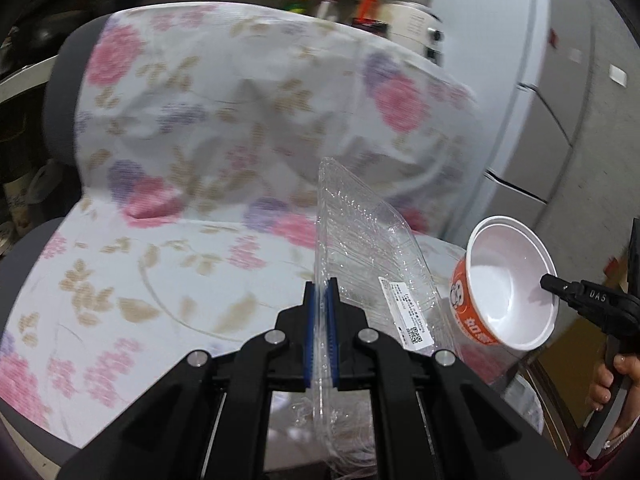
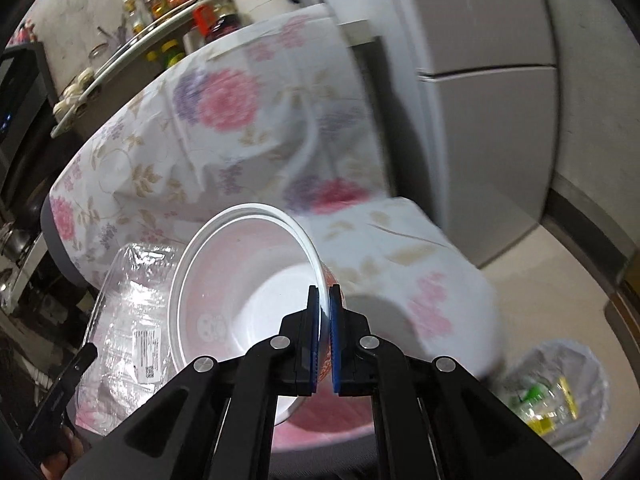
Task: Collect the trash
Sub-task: 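Carry tray and bowl over the bin and open both tools to drop them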
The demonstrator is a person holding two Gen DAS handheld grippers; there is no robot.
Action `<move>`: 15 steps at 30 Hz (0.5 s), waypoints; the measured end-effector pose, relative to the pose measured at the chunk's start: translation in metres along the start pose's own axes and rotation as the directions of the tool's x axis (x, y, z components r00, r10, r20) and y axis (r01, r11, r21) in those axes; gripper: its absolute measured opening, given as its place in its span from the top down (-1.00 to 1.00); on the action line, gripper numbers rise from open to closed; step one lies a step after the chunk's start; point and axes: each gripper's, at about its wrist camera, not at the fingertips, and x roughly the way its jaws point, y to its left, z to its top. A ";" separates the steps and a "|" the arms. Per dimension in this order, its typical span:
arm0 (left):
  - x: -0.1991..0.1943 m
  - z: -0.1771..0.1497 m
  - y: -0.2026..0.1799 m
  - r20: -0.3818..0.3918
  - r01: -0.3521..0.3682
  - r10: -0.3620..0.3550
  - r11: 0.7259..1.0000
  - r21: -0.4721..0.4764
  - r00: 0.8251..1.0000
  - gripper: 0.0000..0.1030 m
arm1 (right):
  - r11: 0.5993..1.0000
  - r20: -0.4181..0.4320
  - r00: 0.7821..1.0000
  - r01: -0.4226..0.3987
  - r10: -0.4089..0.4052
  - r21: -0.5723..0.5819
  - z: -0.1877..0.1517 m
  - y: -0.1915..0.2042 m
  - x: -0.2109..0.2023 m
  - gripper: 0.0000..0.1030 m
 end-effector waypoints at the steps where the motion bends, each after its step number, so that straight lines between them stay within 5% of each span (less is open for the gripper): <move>1: 0.000 -0.004 -0.009 0.001 0.013 -0.013 1.000 0.010 1.000 0.93 | 1.000 0.003 1.000 0.013 -0.013 0.007 -0.006 -0.009 -0.008 0.90; 15: 0.002 -0.038 -0.119 -0.042 0.196 -0.192 0.967 0.165 0.981 0.93 | 0.962 0.052 0.973 0.211 -0.223 0.175 -0.064 -0.128 -0.103 0.90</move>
